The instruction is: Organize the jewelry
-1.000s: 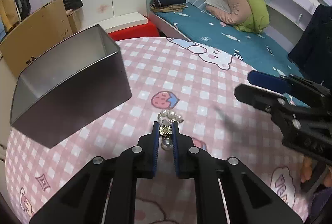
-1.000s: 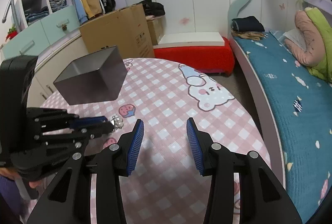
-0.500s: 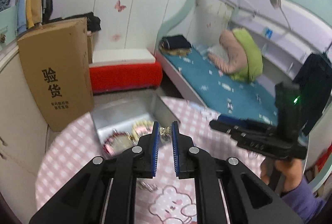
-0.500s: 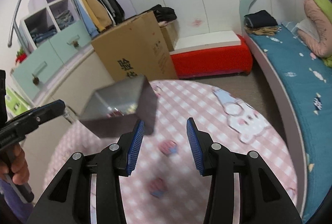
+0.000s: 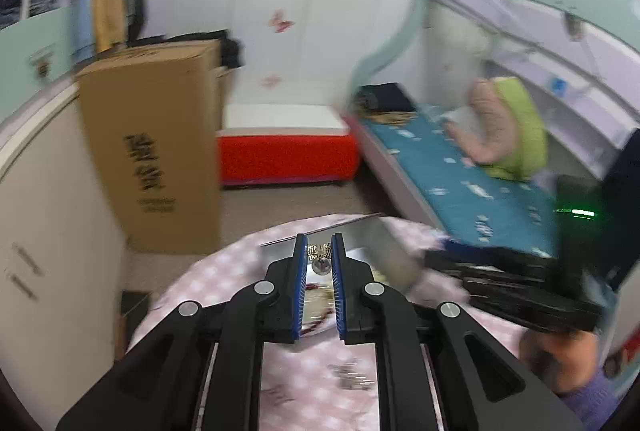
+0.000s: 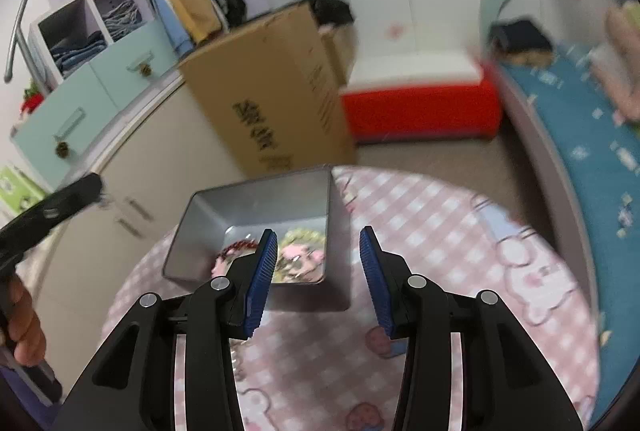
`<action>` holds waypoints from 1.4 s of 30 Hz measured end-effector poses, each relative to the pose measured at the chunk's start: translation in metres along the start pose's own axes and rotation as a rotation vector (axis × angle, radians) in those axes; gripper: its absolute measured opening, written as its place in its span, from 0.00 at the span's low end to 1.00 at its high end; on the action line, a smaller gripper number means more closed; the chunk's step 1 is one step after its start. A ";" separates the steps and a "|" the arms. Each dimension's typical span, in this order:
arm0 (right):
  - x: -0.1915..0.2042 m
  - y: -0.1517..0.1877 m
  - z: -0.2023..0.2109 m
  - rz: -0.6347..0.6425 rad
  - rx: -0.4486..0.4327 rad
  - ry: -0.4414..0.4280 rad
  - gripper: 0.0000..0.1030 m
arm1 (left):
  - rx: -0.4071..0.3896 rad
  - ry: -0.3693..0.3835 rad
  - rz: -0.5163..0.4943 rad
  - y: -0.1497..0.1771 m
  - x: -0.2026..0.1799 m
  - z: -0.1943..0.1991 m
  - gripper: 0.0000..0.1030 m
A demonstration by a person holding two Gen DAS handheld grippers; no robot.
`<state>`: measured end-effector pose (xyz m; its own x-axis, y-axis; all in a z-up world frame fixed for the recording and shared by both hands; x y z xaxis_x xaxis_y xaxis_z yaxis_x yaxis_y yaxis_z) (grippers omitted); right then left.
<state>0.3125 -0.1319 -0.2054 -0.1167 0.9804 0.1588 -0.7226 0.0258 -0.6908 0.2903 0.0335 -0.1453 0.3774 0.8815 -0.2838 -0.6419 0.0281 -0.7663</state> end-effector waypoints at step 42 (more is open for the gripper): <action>0.046 -0.024 0.070 0.131 -0.119 -0.074 0.10 | 0.062 0.070 0.037 0.012 0.002 -0.024 0.10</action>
Point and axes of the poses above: each gripper's, at about its wrist camera, not at the fingertips, and z roughly against the way its jaws point, x to its left, y to its underside, the point moved 8 cm from there along -z, roughly the way its jaws point, and after that the axes turned 11 degrees about y, right-handed, at the moved point
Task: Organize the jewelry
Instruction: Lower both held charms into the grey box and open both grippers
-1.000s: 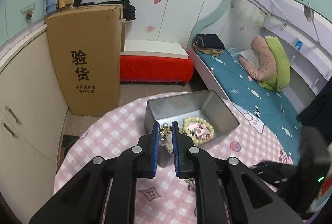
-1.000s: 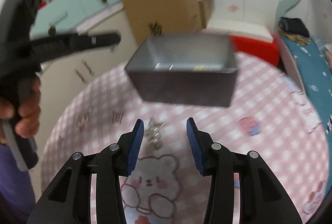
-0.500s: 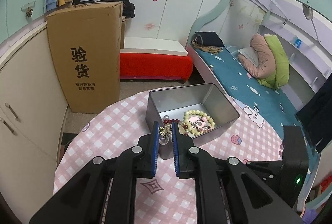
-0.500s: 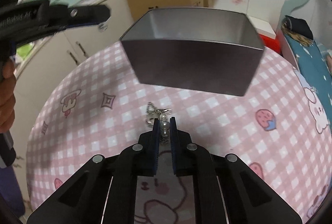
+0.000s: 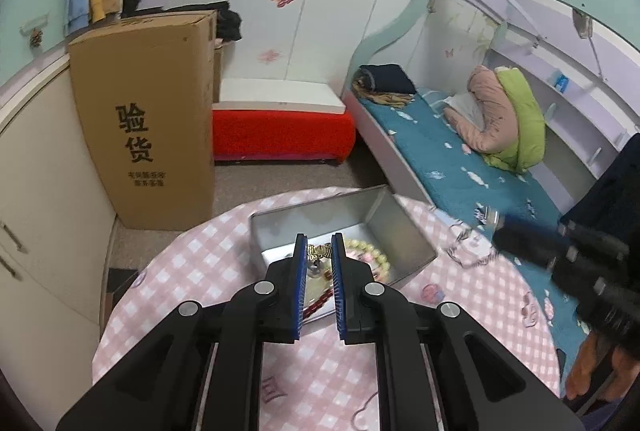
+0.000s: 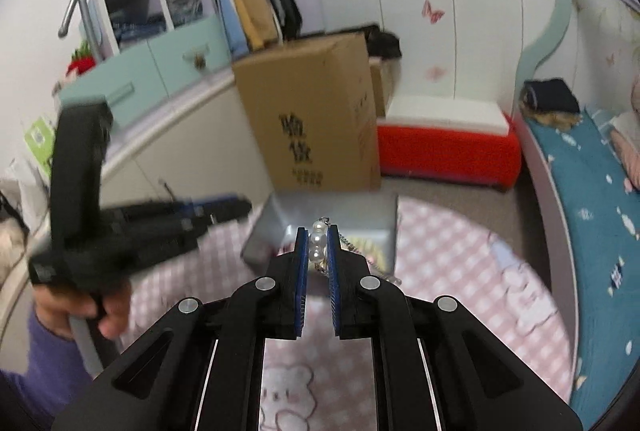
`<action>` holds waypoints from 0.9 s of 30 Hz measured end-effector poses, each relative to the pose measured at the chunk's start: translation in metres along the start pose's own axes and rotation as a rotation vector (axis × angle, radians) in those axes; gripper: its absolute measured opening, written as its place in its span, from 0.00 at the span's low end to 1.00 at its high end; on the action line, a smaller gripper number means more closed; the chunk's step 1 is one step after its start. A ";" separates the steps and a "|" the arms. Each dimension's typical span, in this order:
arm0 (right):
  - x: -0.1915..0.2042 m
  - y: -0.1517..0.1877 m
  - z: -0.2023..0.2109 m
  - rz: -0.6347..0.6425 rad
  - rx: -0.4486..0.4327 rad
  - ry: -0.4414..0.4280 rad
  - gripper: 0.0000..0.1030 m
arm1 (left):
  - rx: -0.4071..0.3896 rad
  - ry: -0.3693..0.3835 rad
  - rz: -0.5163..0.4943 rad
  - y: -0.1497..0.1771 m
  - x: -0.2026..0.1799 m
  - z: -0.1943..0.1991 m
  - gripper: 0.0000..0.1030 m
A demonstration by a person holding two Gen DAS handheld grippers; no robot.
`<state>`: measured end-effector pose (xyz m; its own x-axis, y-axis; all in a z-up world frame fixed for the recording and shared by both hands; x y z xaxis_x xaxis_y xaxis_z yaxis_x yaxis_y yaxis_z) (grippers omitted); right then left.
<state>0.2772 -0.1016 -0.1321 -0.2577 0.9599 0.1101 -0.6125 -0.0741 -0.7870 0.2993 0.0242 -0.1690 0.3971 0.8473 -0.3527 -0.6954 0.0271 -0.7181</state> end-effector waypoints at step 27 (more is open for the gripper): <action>-0.005 0.029 -0.100 -0.069 0.193 -0.009 0.10 | 0.132 -0.041 0.013 0.018 0.006 -0.053 0.34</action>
Point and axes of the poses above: each gripper's, at about its wrist camera, not at the fingertips, and z roughly against the way its jaws point, x to its left, y to its underside, the point moved 8 cm from there along -z, roughly the way its jaws point, and after that the axes turned 11 degrees about y, right-handed, at the moved point
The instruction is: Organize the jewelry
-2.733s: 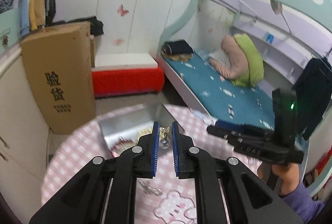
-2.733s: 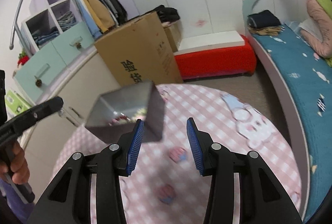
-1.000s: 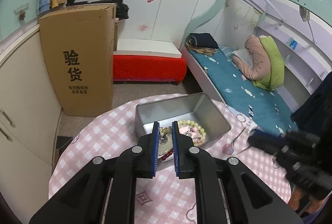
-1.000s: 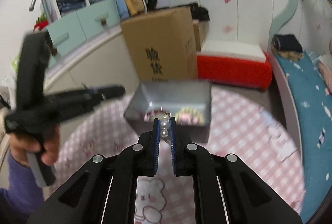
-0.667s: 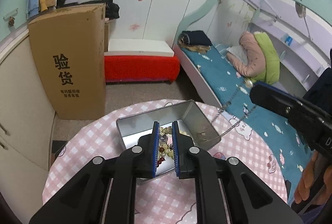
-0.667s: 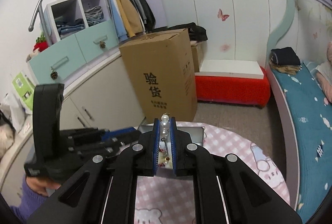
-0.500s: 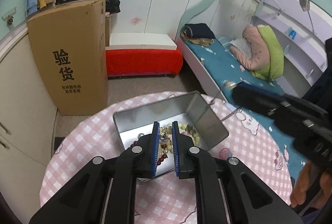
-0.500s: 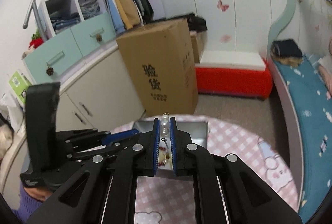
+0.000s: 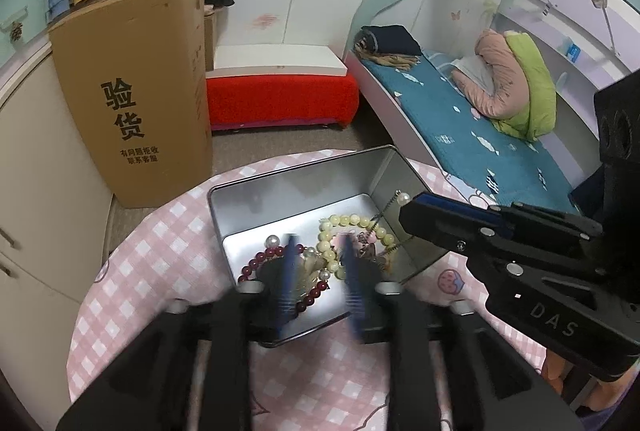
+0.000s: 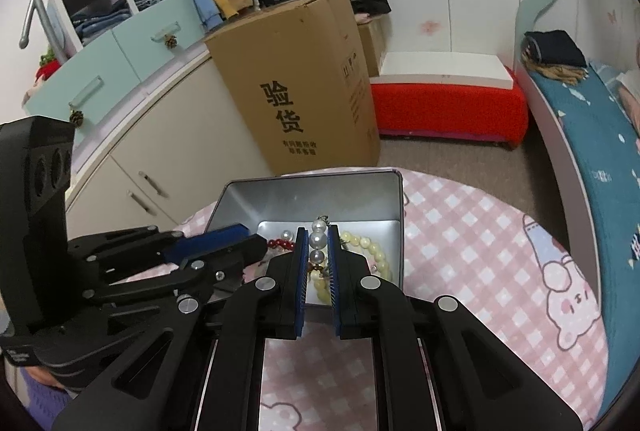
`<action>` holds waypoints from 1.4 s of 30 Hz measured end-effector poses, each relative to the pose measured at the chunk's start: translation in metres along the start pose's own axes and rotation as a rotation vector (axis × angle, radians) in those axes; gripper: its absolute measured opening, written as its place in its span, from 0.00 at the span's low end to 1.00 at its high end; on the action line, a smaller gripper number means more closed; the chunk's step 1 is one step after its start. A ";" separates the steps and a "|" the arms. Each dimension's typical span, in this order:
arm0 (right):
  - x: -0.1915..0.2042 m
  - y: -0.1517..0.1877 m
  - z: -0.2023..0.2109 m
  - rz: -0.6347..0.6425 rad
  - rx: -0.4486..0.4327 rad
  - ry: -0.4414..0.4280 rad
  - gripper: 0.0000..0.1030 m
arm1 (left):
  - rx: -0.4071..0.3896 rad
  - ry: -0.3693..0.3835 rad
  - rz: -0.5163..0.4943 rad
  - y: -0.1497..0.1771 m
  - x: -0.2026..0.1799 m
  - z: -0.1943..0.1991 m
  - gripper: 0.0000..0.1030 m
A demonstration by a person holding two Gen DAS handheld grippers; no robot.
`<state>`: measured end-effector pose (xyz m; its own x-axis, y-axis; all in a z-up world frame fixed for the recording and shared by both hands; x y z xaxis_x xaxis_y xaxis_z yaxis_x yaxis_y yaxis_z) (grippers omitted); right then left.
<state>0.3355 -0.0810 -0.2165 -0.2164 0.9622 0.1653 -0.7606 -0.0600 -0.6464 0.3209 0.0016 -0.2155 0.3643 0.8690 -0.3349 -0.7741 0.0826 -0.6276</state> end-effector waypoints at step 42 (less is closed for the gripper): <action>0.023 0.053 0.232 0.052 -0.355 0.144 0.82 | -0.441 -0.222 -0.123 0.046 -0.093 0.215 0.93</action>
Point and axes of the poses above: each gripper's, at about its wrist camera, not at the fingertips, and z roughly against the way its jaws point, x to its left, y to its underside, the point moved 8 cm from there along -z, roughly the way its jaws point, and after that the axes turned 11 degrees about y, right-handed, at the moved point
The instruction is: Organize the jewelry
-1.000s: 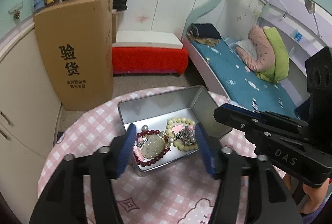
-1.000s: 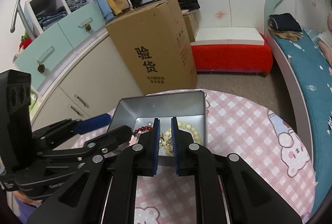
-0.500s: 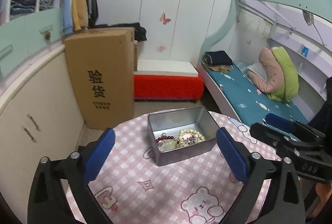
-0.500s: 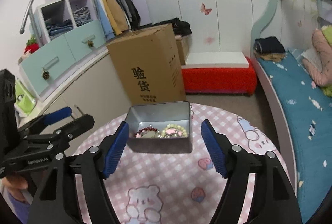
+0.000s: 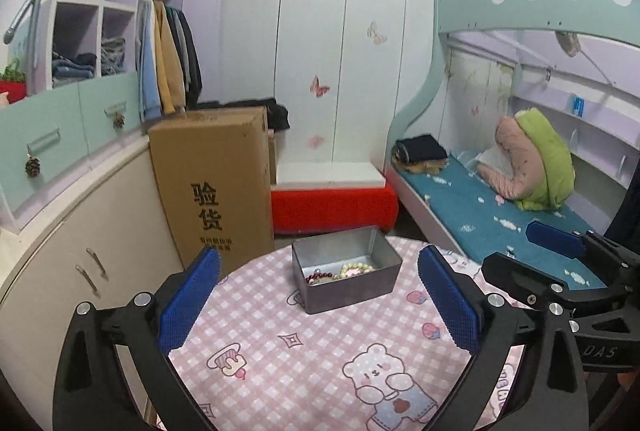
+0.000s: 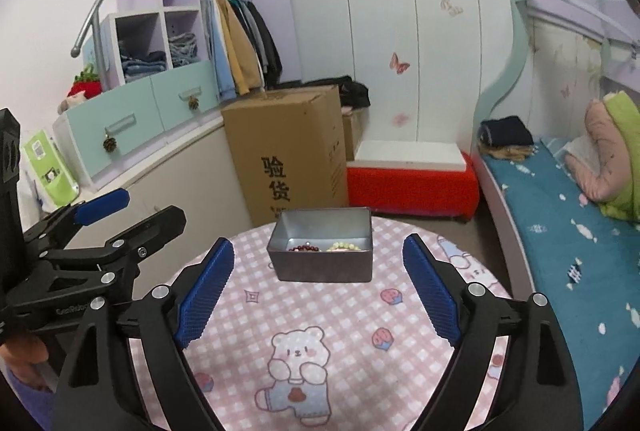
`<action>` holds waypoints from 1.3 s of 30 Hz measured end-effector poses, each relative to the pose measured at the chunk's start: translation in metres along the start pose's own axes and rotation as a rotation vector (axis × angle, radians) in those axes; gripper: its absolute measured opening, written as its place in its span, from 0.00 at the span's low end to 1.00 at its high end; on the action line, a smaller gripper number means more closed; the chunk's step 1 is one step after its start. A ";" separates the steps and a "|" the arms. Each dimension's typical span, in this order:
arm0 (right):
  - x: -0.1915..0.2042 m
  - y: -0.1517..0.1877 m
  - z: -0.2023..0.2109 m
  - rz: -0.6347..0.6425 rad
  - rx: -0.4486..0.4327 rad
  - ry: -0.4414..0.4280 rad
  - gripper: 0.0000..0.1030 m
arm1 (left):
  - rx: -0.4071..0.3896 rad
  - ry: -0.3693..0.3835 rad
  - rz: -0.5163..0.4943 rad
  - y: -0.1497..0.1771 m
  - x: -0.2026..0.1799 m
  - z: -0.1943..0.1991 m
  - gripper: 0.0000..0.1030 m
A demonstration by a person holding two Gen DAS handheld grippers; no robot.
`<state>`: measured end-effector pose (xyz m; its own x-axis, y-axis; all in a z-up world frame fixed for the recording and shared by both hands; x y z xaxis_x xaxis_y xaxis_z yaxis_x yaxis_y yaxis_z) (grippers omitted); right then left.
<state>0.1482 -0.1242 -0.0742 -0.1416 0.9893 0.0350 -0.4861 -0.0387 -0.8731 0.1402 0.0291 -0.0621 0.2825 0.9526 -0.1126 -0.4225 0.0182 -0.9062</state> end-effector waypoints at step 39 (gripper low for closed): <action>-0.016 -0.012 0.094 -0.012 -0.203 0.079 0.86 | -0.234 -0.061 -0.095 -0.022 -0.040 0.078 0.93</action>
<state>0.0754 -0.1524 -0.0189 -0.0654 0.9978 0.0145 -0.3022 -0.0060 -0.9532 0.0709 0.0147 -0.0062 0.2560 0.9667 -0.0042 -0.1838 0.0444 -0.9820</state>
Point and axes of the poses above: each gripper's, at about its wrist camera, not at the fingertips, and z roughly against the way its jaws point, x to its left, y to its underside, the point moved 8 cm from there along -z, roughly the way its jaws point, and after that the axes turned 11 degrees about y, right-handed, at the moved point
